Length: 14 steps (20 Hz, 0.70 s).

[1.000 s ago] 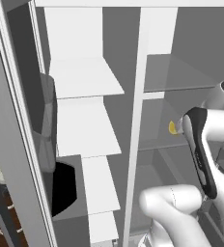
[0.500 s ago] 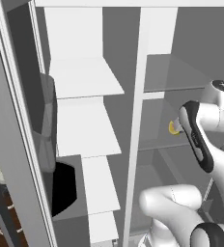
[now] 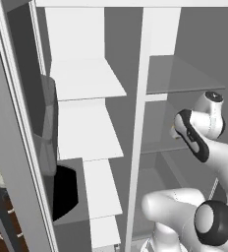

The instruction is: Grab a lemon wedge from the fridge and one ice cube from the ice bowl, and put them in the glass of lemonade.

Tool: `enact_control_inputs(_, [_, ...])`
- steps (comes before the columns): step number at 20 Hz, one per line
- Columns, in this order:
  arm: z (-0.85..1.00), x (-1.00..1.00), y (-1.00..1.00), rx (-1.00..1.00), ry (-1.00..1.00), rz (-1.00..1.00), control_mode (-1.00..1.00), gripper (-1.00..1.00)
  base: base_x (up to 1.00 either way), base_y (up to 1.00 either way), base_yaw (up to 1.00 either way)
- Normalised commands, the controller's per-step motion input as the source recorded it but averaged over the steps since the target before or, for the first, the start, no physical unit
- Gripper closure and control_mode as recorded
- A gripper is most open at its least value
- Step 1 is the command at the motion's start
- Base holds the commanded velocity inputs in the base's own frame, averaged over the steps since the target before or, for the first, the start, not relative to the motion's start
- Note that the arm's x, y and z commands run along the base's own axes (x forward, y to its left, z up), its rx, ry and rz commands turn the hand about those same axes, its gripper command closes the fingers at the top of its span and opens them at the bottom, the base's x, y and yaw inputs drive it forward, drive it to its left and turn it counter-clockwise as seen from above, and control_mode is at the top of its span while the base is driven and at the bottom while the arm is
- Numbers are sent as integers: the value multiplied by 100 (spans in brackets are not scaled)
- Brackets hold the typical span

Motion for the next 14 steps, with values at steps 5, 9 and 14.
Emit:
enact_control_inputs(5, [-6, 71, -19, 0, 0, 0, -100, -100, 0, 0, 0])
enact_control_inputs(9, [-4, 67, -20, 0, 0, 0, -100, -100, 0, 0, 0])
enact_control_inputs(14, [-13, 49, -14, 0, 2, 0, -100, -100, 0, 0, 0])
